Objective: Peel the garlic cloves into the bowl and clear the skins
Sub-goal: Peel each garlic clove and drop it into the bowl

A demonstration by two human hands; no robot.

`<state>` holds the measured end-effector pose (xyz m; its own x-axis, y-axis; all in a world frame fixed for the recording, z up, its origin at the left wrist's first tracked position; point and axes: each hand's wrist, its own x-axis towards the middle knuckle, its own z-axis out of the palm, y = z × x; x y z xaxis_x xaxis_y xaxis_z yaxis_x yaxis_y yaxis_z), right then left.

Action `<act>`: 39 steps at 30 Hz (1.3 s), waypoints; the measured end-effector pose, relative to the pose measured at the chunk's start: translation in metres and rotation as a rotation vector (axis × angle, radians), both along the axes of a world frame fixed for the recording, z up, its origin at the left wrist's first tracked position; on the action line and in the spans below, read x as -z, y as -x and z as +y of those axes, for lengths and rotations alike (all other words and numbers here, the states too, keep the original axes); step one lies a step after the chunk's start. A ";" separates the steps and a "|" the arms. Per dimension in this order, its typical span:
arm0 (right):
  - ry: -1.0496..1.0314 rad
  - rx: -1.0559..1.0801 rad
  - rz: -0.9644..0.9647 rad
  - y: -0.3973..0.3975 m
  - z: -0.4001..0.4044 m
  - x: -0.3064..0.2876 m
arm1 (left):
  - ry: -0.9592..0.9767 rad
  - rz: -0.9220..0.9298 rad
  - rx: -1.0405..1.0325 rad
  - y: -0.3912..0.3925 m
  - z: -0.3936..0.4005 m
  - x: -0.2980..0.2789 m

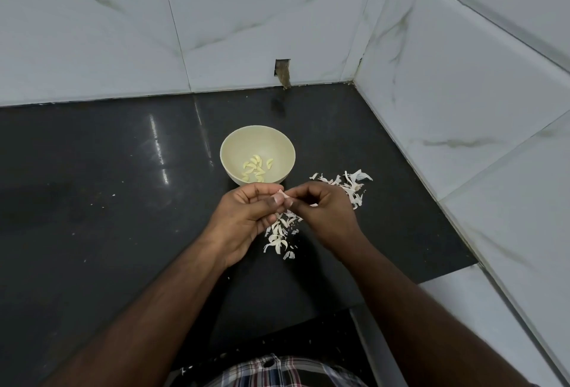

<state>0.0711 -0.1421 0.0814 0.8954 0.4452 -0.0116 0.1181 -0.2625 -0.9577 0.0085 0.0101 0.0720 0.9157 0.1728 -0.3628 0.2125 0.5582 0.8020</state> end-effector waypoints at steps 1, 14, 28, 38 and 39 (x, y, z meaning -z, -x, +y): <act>-0.017 -0.002 0.005 0.001 0.000 -0.001 | 0.010 -0.006 0.008 0.001 0.000 -0.001; -0.151 -0.096 0.520 0.009 -0.002 -0.019 | -0.058 -0.099 0.136 0.008 0.005 -0.004; 0.188 0.161 -0.673 0.016 0.006 0.020 | -0.071 0.055 0.022 0.004 -0.008 -0.003; -0.034 -0.003 0.134 0.009 0.002 -0.003 | -0.322 -0.066 -0.064 0.006 -0.006 0.004; -0.038 -0.016 0.163 0.008 0.001 -0.005 | -0.354 -0.071 -0.074 0.006 -0.005 0.004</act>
<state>0.0627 -0.1408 0.0862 0.8759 0.4621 -0.1386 -0.0356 -0.2246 -0.9738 0.0028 0.0046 0.0678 0.9169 0.3429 -0.2042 0.1184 0.2550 0.9597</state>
